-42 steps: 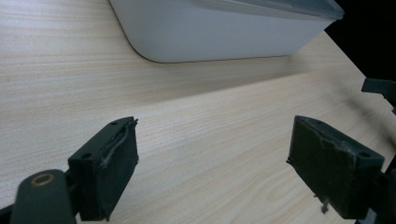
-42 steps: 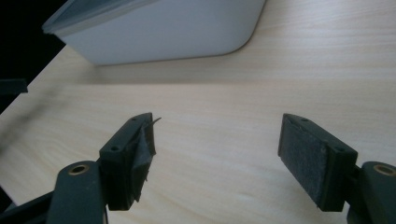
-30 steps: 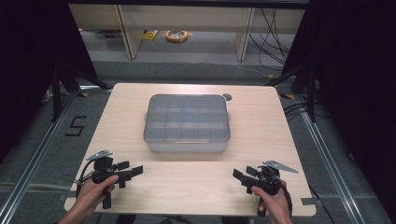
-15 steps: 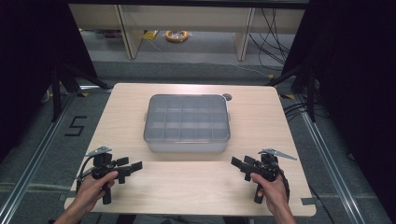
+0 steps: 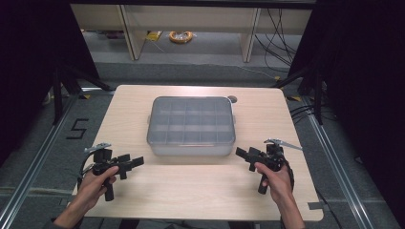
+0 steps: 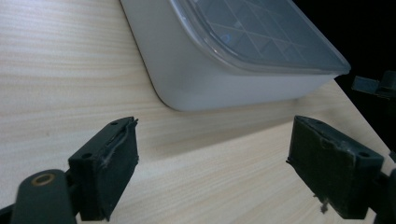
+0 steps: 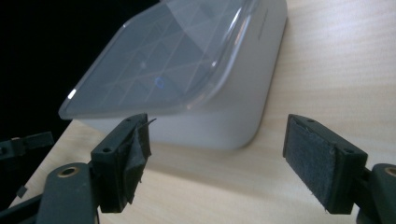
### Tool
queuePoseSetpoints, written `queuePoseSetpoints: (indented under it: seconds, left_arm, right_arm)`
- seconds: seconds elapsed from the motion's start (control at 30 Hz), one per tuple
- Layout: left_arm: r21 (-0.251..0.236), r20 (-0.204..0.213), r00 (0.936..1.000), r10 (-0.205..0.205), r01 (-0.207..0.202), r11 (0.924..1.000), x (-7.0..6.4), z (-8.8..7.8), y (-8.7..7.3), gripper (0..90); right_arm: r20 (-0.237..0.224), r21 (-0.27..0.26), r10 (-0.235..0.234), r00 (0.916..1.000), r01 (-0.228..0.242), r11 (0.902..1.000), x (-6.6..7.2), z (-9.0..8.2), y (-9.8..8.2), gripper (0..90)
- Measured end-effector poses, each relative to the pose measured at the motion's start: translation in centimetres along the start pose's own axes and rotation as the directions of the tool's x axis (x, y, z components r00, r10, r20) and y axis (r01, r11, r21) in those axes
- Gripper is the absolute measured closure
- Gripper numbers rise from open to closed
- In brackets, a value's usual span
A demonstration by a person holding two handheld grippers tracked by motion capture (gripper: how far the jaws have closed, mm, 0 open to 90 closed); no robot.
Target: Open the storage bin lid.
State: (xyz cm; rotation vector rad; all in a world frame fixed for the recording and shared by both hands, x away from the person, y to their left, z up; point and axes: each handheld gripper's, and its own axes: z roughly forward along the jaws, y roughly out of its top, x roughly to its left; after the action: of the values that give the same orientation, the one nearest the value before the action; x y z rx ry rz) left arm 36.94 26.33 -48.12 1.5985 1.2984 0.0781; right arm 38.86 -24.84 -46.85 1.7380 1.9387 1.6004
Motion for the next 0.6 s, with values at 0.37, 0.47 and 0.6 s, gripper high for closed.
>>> queuePoseSetpoints:
  seconds: [0.37,0.47,0.6]
  left_arm:
    - [-0.02,-0.001,0.9999,-0.016,0.016,0.9997,0.0,1.0,1.8,14.9]
    - [-0.022,-0.008,0.9999,-0.01,0.01,0.9997,0.3,1.1,2.3,14.9]
    - [-0.044,-0.012,0.9995,-0.03,0.03,0.9986,0.4,1.4,3.2,14.9]
  right_arm:
    - [-0.005,-0.03,0.018,0.9998,-0.018,0.9994,0.2,1.0,3.2,25.1]
    - [0.0,-0.029,0.01,1.0,-0.01,0.9995,0.2,1.6,3.6,25.2]
    - [0.0,-0.017,0.015,0.9999,-0.015,0.9997,0.3,2.4,4.1,25.3]
